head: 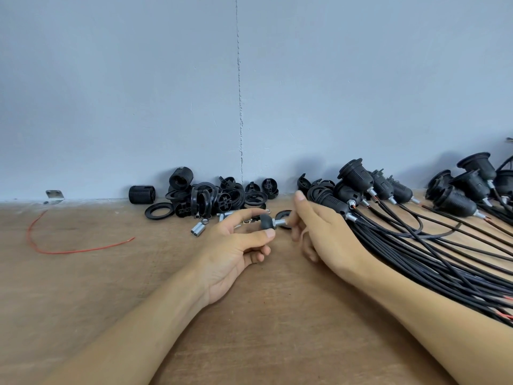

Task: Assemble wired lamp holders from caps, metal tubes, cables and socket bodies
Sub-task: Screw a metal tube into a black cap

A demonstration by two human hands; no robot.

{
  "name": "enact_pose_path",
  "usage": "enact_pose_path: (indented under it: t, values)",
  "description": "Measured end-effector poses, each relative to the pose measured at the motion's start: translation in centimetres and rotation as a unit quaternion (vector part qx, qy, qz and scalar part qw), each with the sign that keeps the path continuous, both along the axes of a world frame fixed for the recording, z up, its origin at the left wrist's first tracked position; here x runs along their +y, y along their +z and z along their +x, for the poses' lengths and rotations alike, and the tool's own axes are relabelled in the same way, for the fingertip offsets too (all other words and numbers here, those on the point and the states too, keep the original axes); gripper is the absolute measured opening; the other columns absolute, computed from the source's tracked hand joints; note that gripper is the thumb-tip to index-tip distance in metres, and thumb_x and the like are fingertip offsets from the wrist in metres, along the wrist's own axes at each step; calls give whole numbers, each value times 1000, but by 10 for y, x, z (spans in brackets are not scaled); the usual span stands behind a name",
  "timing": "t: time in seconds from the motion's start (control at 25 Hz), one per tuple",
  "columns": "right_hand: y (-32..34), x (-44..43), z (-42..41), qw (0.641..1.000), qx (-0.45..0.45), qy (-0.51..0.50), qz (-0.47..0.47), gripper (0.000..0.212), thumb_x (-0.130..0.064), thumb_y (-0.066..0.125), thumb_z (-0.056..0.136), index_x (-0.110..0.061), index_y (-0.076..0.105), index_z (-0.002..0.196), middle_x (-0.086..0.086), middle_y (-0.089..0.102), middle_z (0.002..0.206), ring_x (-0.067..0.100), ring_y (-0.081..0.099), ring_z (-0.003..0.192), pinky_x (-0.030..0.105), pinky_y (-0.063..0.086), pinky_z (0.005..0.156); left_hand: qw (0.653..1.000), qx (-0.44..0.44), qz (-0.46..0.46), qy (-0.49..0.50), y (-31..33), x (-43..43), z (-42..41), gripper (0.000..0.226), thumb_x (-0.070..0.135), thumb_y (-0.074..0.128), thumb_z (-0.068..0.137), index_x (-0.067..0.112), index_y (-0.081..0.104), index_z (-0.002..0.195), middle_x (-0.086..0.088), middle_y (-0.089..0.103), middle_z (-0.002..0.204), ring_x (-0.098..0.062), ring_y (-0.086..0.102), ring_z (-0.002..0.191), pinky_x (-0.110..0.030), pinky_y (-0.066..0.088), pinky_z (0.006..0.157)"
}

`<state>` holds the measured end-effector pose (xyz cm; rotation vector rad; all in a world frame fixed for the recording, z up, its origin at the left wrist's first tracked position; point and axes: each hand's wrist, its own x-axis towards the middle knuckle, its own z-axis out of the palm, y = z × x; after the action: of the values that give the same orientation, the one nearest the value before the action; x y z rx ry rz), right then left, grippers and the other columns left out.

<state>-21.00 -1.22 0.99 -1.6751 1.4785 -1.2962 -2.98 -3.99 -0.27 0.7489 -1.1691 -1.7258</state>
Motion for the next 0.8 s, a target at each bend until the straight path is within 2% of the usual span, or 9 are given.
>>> enact_pose_path:
  t: [0.08, 0.2, 0.28, 0.4, 0.48, 0.56, 0.64, 0.72, 0.8]
  values:
    - [2, 2, 0, 999, 13, 28, -11, 25, -36, 55, 102, -18, 62, 85, -3, 66, 71, 14, 51, 46, 19, 40, 48, 1000, 3, 9, 8, 0, 0, 0, 49, 6, 83, 65, 8, 73, 113, -12, 72, 89, -15, 61, 57, -23, 51, 53]
    - [-1, 0, 3, 998, 63, 13, 17, 42, -41, 48, 104, -17, 58, 70, -6, 57, 57, 10, 47, 47, 29, 42, 55, 1000, -8, 9, 7, 0, 1, -1, 54, 9, 86, 60, 7, 73, 112, -11, 72, 87, -15, 61, 56, -22, 52, 54]
    - [-1, 1, 3, 999, 42, -6, 9, 47, -47, 43, 104, -16, 57, 71, -8, 56, 54, 8, 46, 47, 27, 41, 55, 1000, -12, 5, 3, 0, 1, -2, 56, 11, 85, 61, 7, 71, 115, -12, 75, 90, -15, 61, 57, -22, 52, 54]
    - [0, 7, 2, 997, 72, 22, -31, 19, -36, 56, 100, -26, 62, 85, -12, 64, 69, 0, 50, 50, 17, 41, 57, 1000, -13, 8, 0, 1, 0, 0, 52, 16, 83, 69, 3, 70, 118, -18, 75, 99, -14, 61, 56, -22, 51, 53]
    - [-1, 6, 2, 995, 97, 29, -24, 31, -36, 54, 101, -26, 59, 72, -8, 58, 62, 3, 47, 49, 20, 38, 56, 1000, -26, -2, -7, 1, 1, 1, 53, 17, 84, 68, 3, 70, 117, -18, 76, 99, -15, 61, 56, -22, 51, 54]
    - [2, 4, 4, 998, 39, 35, 35, 50, -39, 49, 103, -17, 45, 59, 0, 44, 52, 13, 38, 45, 27, 32, 49, 999, -42, -17, -9, 0, 3, -1, 57, 13, 85, 63, 6, 69, 117, -14, 75, 94, -16, 61, 56, -21, 51, 54]
    - [5, 3, 4, 998, 20, 20, 57, 57, -47, 46, 102, -14, 41, 57, 2, 38, 47, 15, 35, 43, 26, 30, 47, 998, -54, -31, -4, 0, 4, -3, 58, 13, 86, 60, 8, 69, 115, -14, 75, 92, -16, 61, 56, -21, 51, 53]
    - [4, 5, 1, 998, 69, 3, 12, 56, -53, 47, 101, -15, 46, 59, -4, 50, 50, 7, 42, 44, 24, 37, 53, 999, -47, -24, 0, 1, 4, -4, 53, 20, 85, 65, 6, 70, 114, -18, 75, 99, -16, 61, 56, -21, 51, 53]
    - [2, 8, 1, 997, 74, 21, -31, 32, -42, 56, 99, -21, 60, 75, -8, 63, 64, 1, 48, 50, 22, 40, 60, 999, -46, -14, -6, 2, 3, -2, 50, 27, 81, 73, 2, 70, 115, -19, 76, 98, -16, 61, 56, -21, 51, 53]
